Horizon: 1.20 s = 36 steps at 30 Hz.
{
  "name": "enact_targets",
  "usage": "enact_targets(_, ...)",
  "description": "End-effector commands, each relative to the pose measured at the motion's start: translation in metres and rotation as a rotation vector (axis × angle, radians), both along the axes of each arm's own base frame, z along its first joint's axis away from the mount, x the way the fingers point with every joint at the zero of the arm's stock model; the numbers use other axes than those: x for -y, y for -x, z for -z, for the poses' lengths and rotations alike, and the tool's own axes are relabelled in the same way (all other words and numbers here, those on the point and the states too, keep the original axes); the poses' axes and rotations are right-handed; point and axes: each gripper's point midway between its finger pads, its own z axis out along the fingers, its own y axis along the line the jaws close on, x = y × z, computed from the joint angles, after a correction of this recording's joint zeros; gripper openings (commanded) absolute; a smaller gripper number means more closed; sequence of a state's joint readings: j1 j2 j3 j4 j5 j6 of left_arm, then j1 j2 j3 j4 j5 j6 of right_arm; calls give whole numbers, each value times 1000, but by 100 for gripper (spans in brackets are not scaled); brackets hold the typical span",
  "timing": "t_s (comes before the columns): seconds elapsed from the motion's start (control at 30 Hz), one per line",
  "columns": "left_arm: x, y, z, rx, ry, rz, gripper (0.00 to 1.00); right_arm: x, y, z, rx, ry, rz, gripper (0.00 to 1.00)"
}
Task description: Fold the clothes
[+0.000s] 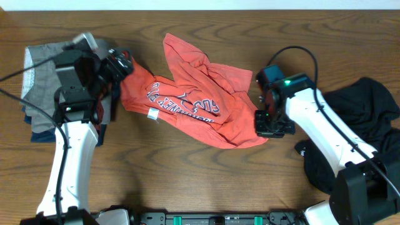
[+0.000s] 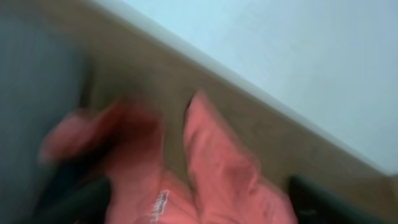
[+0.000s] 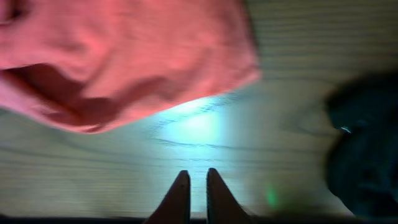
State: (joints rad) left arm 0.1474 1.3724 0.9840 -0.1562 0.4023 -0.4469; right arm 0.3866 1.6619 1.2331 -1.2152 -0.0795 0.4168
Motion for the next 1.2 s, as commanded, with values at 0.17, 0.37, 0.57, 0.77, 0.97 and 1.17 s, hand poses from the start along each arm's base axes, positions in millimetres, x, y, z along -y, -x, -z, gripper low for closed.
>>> enact_targets(0.17,63,85,69,-467,201,190,98,-8,-24,3,85,-62,6,31)
enact_targets(0.37,121,137,92,-650,179,351,98,12,-53,1,164,-83,60,54)
enact_targets(0.57,175,156,106,-676,158,421,98,39,-57,2,156,-68,109,54)
enact_targets(0.77,214,164,126,-724,142,335,98,69,-58,2,141,-58,207,54)
enact_targets(0.97,273,173,150,-734,177,400,98,87,-55,3,125,-51,221,54)
enact_targets(1.17,307,196,189,-849,203,353,98,89,-55,3,126,-51,201,54)
